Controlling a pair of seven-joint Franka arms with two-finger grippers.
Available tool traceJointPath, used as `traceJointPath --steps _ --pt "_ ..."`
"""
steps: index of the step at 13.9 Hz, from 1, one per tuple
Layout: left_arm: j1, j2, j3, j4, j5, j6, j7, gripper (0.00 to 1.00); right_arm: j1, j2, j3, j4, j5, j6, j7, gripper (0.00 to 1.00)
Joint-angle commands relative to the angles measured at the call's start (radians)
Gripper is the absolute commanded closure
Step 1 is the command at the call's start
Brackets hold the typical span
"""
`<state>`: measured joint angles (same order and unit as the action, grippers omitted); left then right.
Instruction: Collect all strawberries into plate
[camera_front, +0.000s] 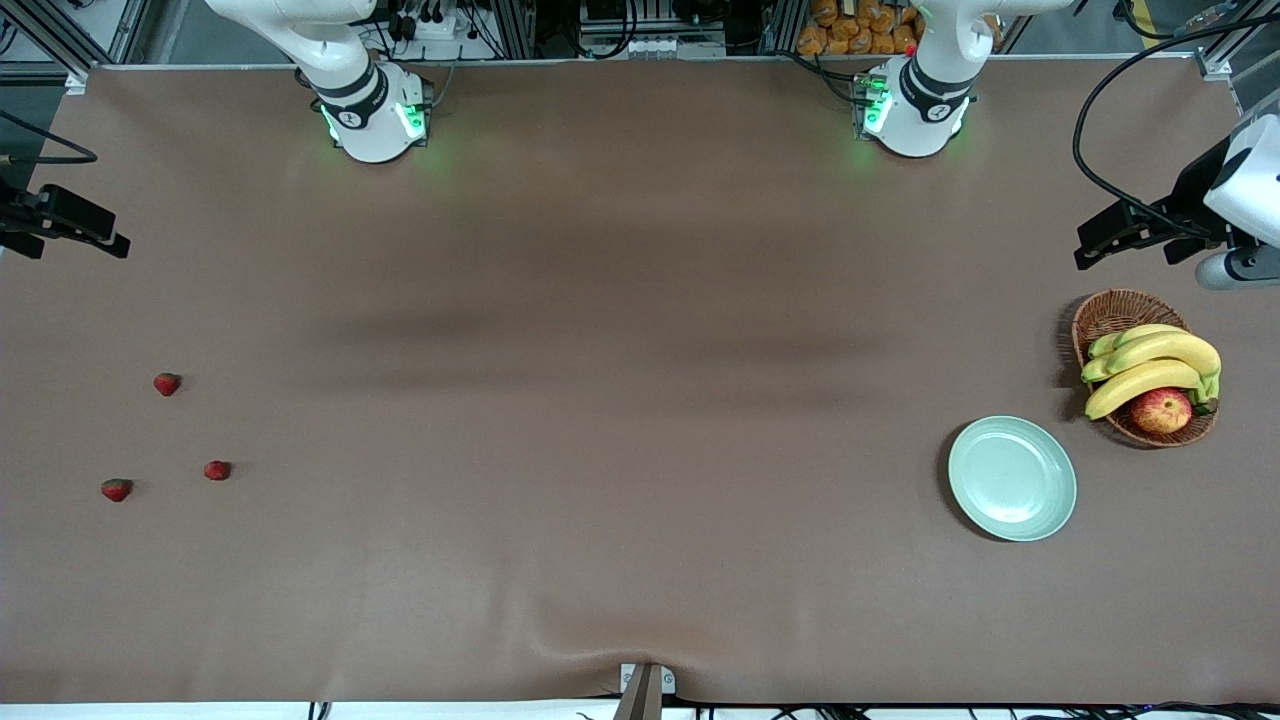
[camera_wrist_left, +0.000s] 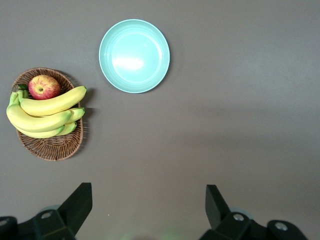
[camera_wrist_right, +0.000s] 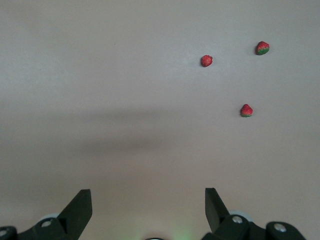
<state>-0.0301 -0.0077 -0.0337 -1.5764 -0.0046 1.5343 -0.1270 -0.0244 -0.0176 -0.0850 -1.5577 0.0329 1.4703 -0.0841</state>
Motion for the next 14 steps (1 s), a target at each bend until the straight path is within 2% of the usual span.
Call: traceJointPath --steps 1,8,14 --pt "0.007 -0.003 0.0 -0.005 -0.02 -0.003 0.001 0.0 -0.012 0.01 0.011 0.008 0.004 -0.001 -0.003 0.0" --pt "0.007 -0.003 0.0 -0.005 -0.021 -0.003 -0.006 0.0 -0.025 0.028 0.011 0.01 0.001 0.016 -0.005 0.0" --pt "0.007 -0.003 0.0 -0.007 -0.021 -0.003 -0.005 0.0 -0.028 0.108 0.011 0.011 -0.051 0.076 -0.006 0.0"
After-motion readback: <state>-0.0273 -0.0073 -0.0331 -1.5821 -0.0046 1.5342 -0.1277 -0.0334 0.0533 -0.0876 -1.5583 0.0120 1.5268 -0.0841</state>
